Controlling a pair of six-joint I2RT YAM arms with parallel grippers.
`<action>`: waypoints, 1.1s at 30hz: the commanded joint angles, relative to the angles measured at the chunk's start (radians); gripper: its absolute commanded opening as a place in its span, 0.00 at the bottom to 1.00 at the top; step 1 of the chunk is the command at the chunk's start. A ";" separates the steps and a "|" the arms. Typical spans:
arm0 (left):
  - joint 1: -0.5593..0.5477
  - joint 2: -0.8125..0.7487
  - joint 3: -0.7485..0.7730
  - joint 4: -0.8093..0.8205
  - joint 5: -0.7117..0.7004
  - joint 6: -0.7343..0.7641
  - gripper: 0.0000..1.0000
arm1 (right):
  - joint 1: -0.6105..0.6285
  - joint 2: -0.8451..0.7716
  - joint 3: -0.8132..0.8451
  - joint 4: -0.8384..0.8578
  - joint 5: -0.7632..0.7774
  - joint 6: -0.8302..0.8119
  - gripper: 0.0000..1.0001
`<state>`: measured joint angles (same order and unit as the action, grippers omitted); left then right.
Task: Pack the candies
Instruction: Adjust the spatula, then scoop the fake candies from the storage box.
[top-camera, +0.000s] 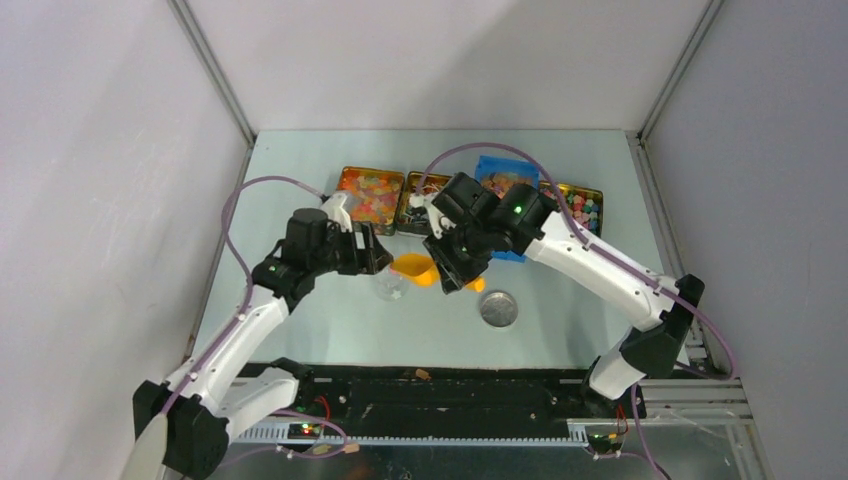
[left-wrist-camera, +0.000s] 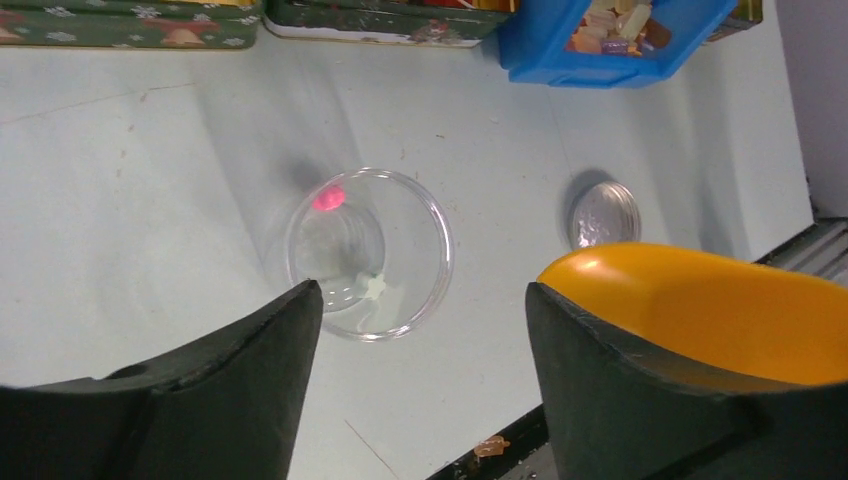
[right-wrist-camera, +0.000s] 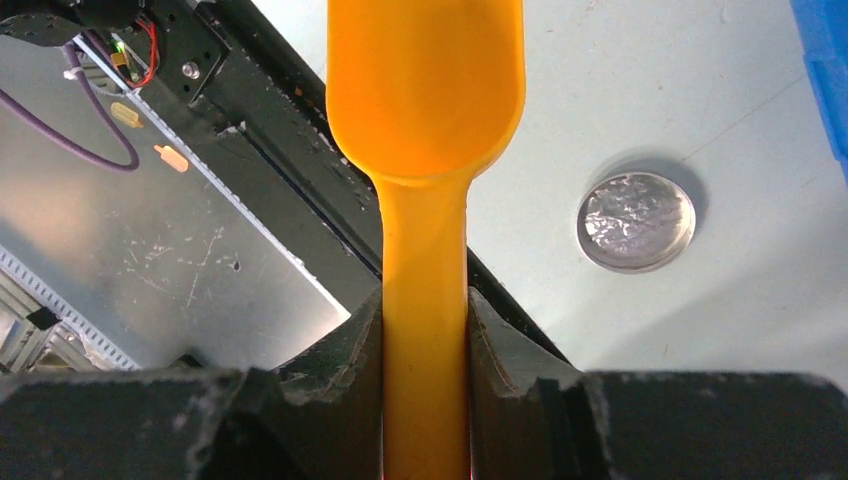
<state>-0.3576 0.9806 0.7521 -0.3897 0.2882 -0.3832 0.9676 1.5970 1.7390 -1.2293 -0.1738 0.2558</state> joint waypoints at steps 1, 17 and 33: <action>-0.003 -0.062 0.044 -0.054 -0.059 0.024 0.84 | -0.028 0.003 0.080 -0.008 0.043 -0.001 0.00; -0.002 -0.232 0.124 -0.071 -0.099 0.041 0.99 | -0.272 -0.069 -0.085 -0.141 0.324 0.072 0.00; -0.003 -0.241 0.073 -0.070 -0.100 0.034 0.99 | -0.332 0.181 0.005 -0.197 0.379 0.055 0.00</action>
<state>-0.3580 0.7567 0.8375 -0.4686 0.1932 -0.3656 0.6392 1.7161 1.6650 -1.4185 0.1665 0.3225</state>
